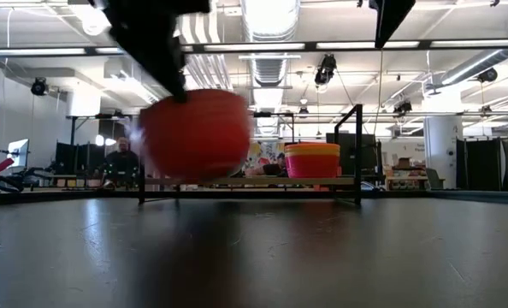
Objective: Place and stack bowls onto a shelf
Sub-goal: Stack the orange bowl on top of the white bowl on the shelf
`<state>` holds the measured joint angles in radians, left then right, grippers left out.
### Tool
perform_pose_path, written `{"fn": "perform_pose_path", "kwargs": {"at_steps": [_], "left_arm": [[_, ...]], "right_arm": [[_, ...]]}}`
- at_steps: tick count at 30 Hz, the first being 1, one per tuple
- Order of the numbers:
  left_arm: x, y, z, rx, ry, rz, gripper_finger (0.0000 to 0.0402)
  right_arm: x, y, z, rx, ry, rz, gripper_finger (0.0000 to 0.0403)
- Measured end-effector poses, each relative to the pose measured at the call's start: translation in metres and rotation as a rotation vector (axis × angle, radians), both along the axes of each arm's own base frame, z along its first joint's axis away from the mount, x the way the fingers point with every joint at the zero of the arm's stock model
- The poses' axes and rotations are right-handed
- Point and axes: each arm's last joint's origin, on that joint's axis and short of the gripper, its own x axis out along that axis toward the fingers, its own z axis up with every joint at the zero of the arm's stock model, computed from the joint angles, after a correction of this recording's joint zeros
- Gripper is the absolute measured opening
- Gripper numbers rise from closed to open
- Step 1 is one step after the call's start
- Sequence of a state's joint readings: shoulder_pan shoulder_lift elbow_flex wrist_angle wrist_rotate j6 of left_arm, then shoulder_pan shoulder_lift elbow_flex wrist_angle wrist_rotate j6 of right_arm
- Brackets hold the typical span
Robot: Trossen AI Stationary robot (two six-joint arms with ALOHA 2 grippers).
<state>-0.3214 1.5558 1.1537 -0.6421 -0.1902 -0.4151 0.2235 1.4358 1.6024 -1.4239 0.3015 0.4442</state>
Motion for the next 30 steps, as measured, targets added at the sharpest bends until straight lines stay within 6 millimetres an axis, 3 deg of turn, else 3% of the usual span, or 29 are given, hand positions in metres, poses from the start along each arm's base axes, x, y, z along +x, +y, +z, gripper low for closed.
{"fn": "perform_pose_path", "kwargs": {"at_steps": [3, 7, 14, 21, 30], "left_arm": [[0.021, -0.014, -0.003, 0.170, -0.005, -0.134, 0.0000], [0.039, -0.020, -0.010, 0.209, 0.019, -0.221, 0.0000], [0.046, -0.024, -0.026, 0.207, 0.069, -0.342, 0.0000], [0.046, -0.023, -0.029, 0.199, 0.074, -0.325, 0.0004], [0.044, -0.022, -0.030, 0.192, 0.096, -0.306, 0.0083]], "right_arm": [[0.004, 0.018, -0.005, 0.018, 0.015, 0.125, 0.0219], [0.006, 0.044, -0.012, 0.007, 0.014, 0.294, 0.0219], [0.007, 0.079, -0.028, 0.005, -0.049, 0.471, 0.0219], [0.006, 0.087, -0.047, 0.015, -0.033, 0.477, 0.0219], [0.006, 0.087, -0.058, 0.025, -0.017, 0.472, 0.0219]]}}
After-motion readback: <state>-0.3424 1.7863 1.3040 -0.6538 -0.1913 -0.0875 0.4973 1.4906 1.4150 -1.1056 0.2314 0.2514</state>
